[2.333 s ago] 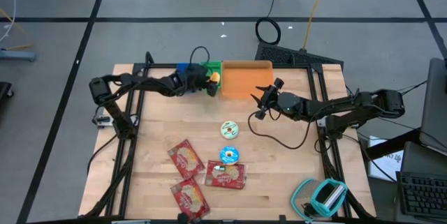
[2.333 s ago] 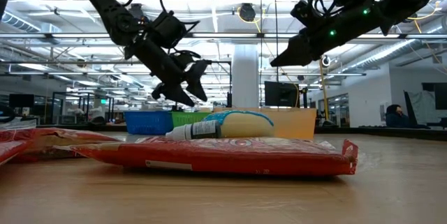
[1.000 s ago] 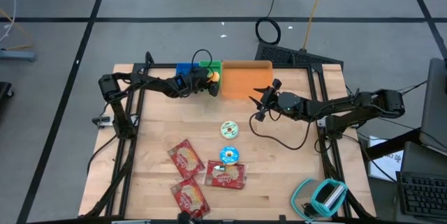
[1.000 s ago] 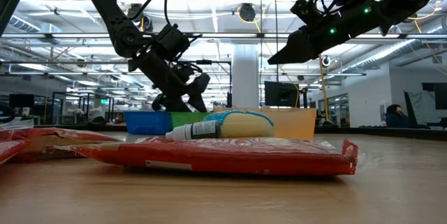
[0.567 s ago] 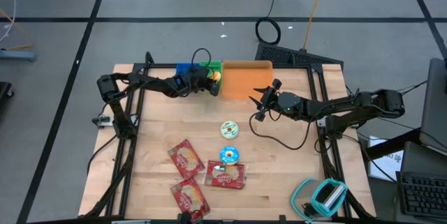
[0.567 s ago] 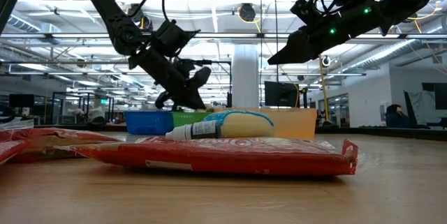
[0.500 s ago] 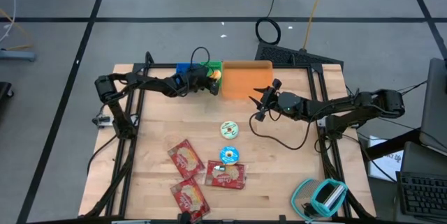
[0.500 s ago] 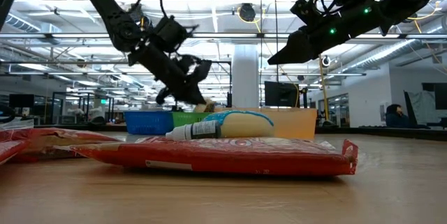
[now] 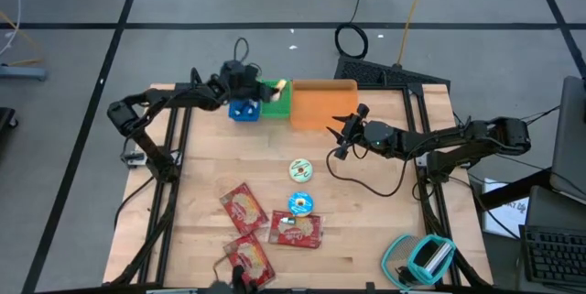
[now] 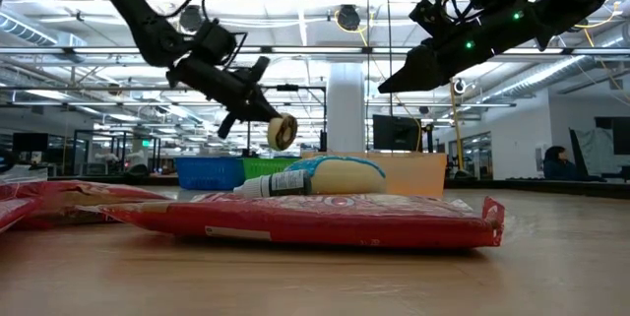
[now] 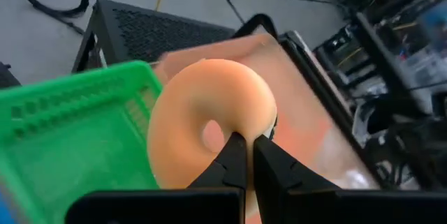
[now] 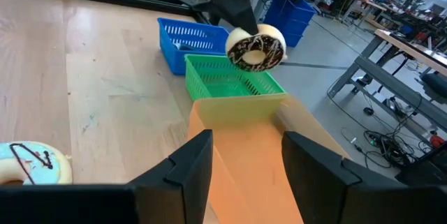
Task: Pick & Place Food Item
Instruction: Put the black donut into the green bin
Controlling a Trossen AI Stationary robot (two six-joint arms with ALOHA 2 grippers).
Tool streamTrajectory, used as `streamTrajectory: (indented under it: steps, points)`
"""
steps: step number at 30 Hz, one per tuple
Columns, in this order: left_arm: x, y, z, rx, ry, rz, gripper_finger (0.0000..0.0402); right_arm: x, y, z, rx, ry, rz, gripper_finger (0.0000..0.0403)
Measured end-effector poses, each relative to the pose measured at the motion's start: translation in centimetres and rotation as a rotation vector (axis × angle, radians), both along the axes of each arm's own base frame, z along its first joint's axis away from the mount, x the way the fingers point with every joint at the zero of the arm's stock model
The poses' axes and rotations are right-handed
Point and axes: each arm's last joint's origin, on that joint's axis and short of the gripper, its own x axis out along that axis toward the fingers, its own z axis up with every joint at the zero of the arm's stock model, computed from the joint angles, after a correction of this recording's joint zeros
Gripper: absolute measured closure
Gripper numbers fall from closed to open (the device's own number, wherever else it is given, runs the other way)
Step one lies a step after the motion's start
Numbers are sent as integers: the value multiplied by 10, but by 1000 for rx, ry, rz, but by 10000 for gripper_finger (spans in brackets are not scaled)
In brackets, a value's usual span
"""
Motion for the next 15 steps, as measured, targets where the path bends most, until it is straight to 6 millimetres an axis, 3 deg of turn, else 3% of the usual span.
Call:
streamTrajectory:
  steps: [8, 15]
  points:
    - [-22, 14, 0, -203, -104, -200, 398, 0, 0, 1, -3, -5, 1, 243]
    - [-15, 7, -22, -255, 20, -161, 399, 0, 0, 1, -5, -4, 2, 243]
